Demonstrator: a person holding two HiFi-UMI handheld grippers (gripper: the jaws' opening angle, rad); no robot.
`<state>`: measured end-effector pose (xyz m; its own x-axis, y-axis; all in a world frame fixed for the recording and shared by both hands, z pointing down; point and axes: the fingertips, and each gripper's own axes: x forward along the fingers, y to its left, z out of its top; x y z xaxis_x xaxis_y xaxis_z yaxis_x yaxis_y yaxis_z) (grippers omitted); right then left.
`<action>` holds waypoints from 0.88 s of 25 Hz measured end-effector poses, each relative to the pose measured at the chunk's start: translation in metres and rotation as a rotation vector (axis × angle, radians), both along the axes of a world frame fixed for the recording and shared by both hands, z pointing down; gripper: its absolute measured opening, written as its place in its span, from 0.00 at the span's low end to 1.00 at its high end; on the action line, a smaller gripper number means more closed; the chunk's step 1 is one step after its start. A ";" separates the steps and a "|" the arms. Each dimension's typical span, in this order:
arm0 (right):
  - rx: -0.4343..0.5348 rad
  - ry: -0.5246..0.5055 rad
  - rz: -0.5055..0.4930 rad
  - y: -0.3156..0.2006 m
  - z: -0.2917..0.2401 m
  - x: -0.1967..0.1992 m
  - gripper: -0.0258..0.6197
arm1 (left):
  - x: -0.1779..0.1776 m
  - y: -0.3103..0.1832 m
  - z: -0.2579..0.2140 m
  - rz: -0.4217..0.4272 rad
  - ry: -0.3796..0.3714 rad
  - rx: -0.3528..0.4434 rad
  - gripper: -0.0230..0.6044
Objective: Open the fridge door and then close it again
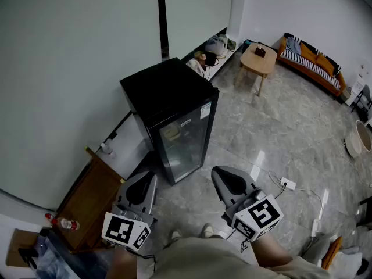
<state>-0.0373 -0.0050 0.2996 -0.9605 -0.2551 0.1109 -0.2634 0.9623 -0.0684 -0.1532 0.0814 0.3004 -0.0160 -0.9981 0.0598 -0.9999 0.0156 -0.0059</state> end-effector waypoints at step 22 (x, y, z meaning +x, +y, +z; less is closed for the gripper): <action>0.087 0.050 -0.096 -0.017 0.007 -0.063 0.04 | -0.053 -0.037 0.008 -0.025 -0.066 -0.036 0.16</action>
<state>-0.1001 -0.0223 0.3062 -0.9748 -0.1729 0.1407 -0.1707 0.9849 0.0278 -0.2064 0.0447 0.3083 -0.0455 -0.9946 0.0934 -0.9966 0.0388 -0.0724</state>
